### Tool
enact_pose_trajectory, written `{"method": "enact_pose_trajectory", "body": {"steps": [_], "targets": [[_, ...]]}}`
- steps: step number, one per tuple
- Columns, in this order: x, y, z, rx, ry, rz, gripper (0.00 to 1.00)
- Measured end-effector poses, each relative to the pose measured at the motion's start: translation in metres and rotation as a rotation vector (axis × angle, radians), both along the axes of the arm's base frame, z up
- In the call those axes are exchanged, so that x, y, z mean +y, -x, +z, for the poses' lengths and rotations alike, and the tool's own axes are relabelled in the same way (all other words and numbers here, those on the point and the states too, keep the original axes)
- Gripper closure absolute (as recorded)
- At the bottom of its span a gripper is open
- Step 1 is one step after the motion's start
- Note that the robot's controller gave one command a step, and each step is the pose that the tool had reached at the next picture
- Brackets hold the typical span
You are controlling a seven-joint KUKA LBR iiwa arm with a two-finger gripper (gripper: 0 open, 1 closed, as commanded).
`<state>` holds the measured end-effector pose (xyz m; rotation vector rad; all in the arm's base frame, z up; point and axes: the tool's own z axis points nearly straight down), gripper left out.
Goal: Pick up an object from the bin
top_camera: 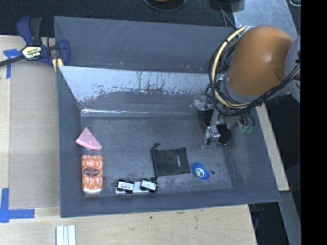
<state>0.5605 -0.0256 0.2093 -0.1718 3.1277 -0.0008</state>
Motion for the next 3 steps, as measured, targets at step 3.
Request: {"method": "enact_pose_trajectory", "body": {"steps": [3], "targets": [[0.068,0.035,-0.072,0.004,-0.001,0.052,0.00]]}}
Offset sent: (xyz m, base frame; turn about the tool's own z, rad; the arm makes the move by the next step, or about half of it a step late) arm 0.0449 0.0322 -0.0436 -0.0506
